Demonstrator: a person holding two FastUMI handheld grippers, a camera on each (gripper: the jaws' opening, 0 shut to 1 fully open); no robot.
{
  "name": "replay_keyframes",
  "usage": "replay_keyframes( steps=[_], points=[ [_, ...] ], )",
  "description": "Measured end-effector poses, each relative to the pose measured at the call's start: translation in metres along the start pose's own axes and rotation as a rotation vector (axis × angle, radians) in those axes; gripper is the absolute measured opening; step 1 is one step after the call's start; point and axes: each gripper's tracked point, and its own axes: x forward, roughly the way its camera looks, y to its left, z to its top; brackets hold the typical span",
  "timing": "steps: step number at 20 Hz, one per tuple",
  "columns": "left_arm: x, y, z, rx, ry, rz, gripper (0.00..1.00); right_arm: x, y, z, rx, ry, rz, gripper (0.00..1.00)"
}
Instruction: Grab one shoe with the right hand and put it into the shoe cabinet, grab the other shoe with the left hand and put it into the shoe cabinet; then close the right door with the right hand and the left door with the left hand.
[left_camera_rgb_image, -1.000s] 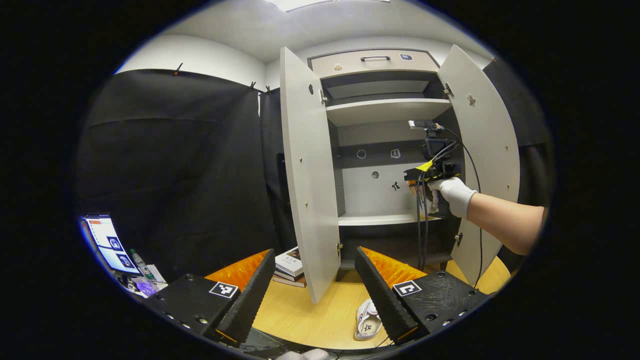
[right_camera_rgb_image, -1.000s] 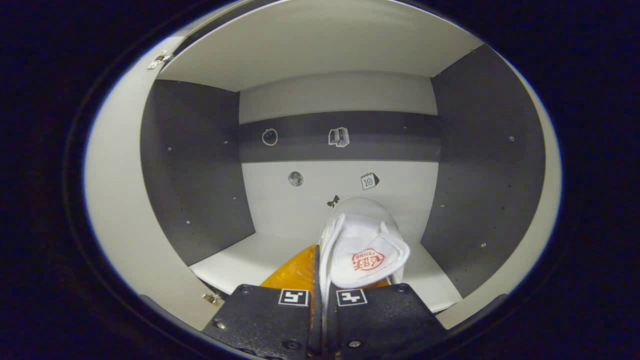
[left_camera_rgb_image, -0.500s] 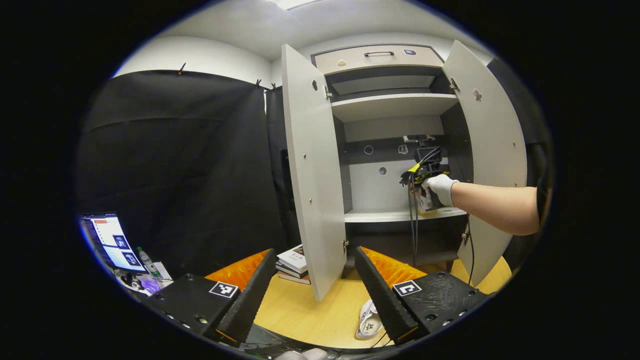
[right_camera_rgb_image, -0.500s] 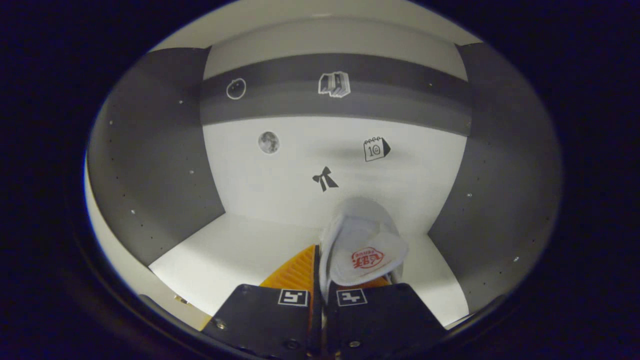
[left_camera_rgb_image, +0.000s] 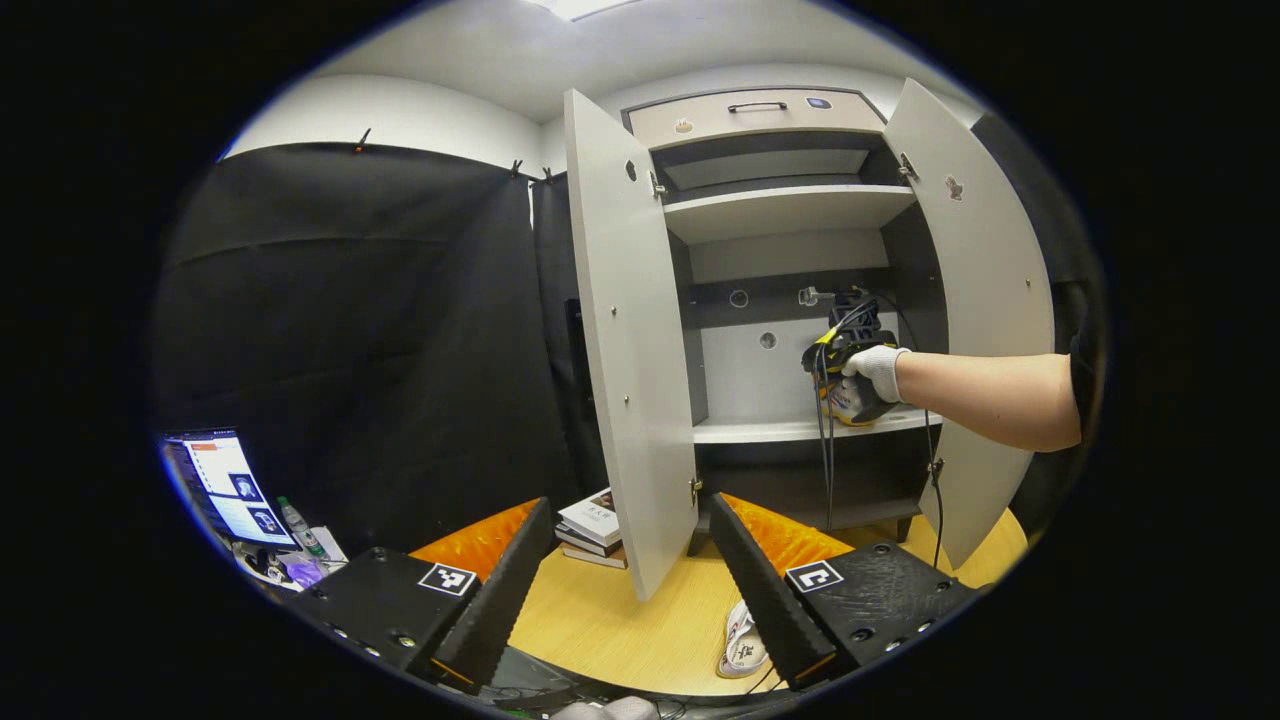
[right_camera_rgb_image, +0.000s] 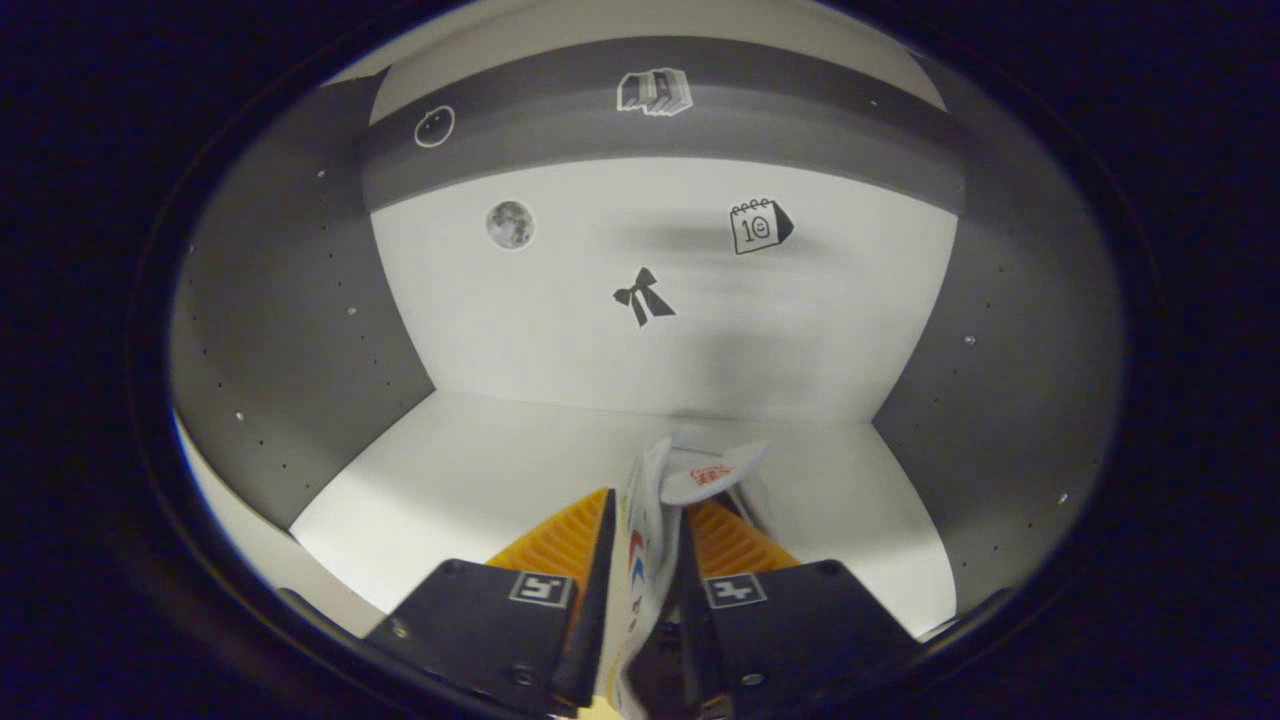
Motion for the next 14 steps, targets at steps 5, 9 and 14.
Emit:
replay_keyframes(
  steps=[5,9,14],
  points=[
    [-0.003,0.003,-0.002,-0.009,-0.012,-0.016,0.96,-0.048,-0.004,0.018,-0.002,-0.134,-0.014,0.55],
    [-0.004,0.007,0.002,-0.009,-0.02,-0.041,0.96,-0.128,-0.014,0.033,-0.008,-0.361,-0.037,0.81],
    [-0.002,0.006,0.015,-0.008,-0.068,-0.102,0.96,-0.255,-0.012,0.028,-0.009,-0.588,0.016,1.0]
  ],
)
